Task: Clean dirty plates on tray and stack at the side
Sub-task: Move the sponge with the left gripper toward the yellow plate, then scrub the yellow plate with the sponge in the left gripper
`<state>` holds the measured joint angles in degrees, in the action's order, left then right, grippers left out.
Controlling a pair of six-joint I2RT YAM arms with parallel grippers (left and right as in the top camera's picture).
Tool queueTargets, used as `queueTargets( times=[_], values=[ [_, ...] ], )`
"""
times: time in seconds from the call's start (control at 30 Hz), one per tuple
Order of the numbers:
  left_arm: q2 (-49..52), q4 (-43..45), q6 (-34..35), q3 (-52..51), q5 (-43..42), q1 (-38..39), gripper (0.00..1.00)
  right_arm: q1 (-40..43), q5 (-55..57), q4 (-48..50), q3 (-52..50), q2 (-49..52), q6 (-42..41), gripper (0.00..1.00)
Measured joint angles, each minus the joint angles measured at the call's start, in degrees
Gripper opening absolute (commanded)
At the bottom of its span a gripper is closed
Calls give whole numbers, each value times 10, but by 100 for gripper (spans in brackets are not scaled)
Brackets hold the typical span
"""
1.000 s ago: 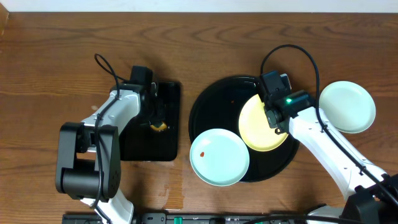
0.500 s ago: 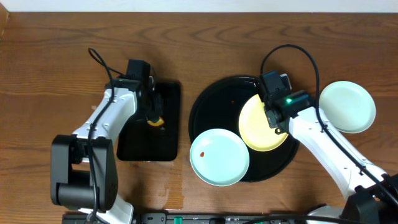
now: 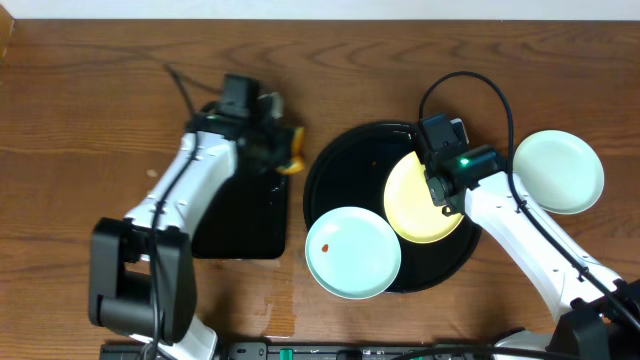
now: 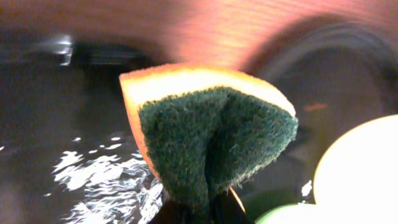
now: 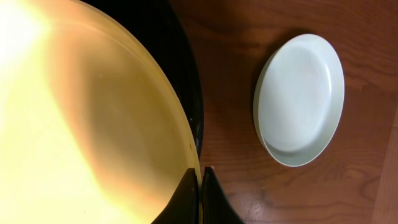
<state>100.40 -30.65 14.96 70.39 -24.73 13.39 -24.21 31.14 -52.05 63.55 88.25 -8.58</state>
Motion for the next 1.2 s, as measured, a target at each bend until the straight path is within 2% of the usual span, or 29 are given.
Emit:
queueTargets(
  times=[0.27, 0.47, 0.9, 1.2],
  values=[
    [6, 145, 41, 4, -34, 180, 8, 0, 0, 0, 0, 0, 0, 1],
    [35, 207, 78, 4, -36, 254, 7, 0, 2, 0, 0, 0, 0, 1],
    [153, 255, 106, 4, 2, 286, 8, 0, 5, 0, 0, 0, 0, 1],
    [170, 252, 74, 8, 89, 289, 7, -8, 16, 3, 0, 0, -3, 1]
  ],
)
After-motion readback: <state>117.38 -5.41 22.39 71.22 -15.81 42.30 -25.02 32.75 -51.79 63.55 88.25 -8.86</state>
